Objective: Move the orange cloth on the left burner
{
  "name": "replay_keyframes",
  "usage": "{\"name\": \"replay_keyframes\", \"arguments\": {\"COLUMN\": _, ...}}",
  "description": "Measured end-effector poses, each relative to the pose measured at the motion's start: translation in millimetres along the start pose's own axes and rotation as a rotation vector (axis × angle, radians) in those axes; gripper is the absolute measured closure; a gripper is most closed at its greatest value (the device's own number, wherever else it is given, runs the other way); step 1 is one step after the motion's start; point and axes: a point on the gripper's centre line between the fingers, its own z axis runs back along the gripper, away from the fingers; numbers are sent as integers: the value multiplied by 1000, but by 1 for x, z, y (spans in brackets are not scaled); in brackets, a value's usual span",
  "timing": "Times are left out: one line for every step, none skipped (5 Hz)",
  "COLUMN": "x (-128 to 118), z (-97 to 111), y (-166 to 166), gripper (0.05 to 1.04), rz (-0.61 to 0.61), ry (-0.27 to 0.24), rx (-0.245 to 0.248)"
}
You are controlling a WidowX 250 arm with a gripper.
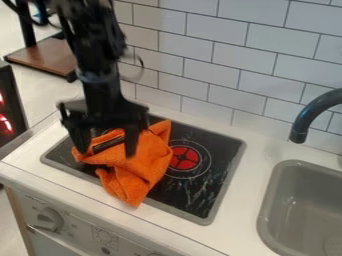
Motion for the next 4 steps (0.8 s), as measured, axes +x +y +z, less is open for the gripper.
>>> {"name": "replay_keyframes", "arguments": {"x": 0, "z": -27, "y": -3, "gripper": 84, "rz": 9, "ry": 13, "rx": 52}}
{"name": "replay_keyframes", "arguments": {"x": -1, "z": -44, "y": -1, "gripper": 84, "rz": 24, "ry": 22, "rx": 90}}
{"name": "replay_keyframes", "arguments": {"x": 4, "z": -53, "y": -3, "gripper": 84, "rz": 50, "ry": 24, "rx": 87}}
{"name": "replay_keyframes", "arguments": {"x": 13, "z": -66, "y": -7, "gripper": 84, "rz": 67, "ry": 35, "rx": 75}}
